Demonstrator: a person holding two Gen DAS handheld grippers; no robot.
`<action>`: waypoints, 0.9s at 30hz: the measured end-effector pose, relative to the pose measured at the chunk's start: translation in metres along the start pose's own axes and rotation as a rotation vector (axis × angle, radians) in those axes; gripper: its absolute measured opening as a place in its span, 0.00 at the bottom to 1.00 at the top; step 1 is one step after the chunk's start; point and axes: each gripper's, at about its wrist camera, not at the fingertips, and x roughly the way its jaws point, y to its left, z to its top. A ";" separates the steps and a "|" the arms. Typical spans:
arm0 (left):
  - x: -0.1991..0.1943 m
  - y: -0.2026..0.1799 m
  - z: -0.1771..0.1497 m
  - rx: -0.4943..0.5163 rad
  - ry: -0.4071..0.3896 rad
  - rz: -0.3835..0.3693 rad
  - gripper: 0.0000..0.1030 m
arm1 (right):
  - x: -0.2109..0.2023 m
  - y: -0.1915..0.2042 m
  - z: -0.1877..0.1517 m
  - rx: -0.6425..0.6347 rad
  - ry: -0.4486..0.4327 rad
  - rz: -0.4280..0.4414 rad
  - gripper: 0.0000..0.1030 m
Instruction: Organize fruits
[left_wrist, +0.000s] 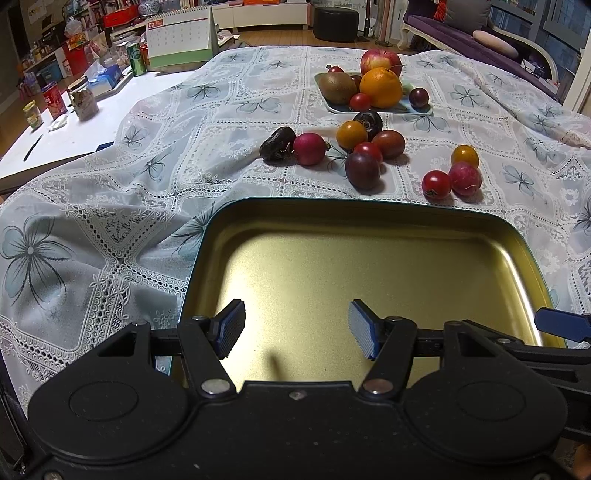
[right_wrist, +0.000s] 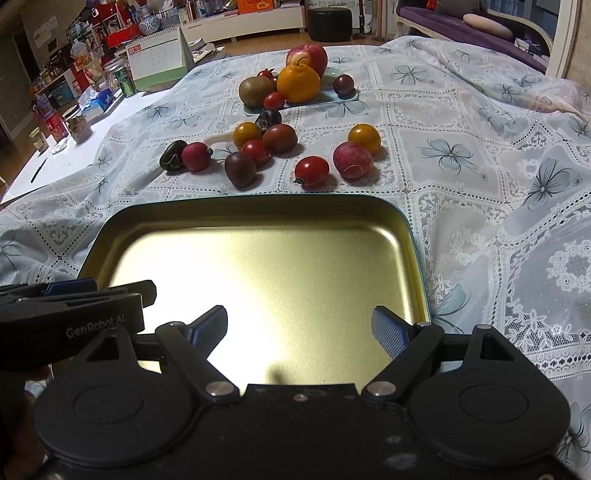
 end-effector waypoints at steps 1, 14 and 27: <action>0.000 0.001 0.000 0.001 0.001 -0.001 0.63 | 0.000 0.000 0.000 0.000 0.002 -0.001 0.86; 0.001 0.001 0.000 0.011 0.007 0.006 0.63 | 0.002 0.000 0.001 0.004 0.021 0.001 0.86; -0.002 0.005 0.026 0.031 0.027 0.024 0.63 | 0.014 -0.014 0.035 0.039 0.191 0.026 0.85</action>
